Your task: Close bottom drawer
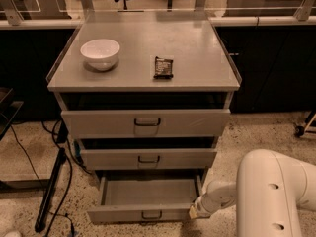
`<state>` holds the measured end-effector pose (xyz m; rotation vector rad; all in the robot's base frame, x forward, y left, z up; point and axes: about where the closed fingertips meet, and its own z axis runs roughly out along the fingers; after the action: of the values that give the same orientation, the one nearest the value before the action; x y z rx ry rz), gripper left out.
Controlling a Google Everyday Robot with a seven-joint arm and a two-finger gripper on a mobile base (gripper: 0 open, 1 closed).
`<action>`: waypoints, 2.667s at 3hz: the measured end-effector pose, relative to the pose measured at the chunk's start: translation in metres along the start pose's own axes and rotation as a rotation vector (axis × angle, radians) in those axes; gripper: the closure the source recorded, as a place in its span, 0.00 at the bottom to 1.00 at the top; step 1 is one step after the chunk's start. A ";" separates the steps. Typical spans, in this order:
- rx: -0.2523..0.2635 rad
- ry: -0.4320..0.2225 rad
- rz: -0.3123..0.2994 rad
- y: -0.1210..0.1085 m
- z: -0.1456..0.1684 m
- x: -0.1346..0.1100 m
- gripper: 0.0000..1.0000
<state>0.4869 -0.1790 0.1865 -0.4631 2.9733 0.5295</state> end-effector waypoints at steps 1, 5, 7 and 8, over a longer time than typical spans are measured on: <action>-0.021 0.001 0.010 0.001 0.006 -0.002 1.00; -0.008 -0.150 0.022 -0.015 -0.009 -0.067 1.00; 0.050 -0.180 0.081 -0.036 -0.001 -0.087 1.00; 0.080 -0.217 0.094 -0.044 -0.001 -0.101 1.00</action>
Offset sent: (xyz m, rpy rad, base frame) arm 0.0602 0.0155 -0.0031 0.0937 -0.0886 -0.0674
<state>0.5970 -0.1907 0.1869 -0.2429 2.8051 0.4355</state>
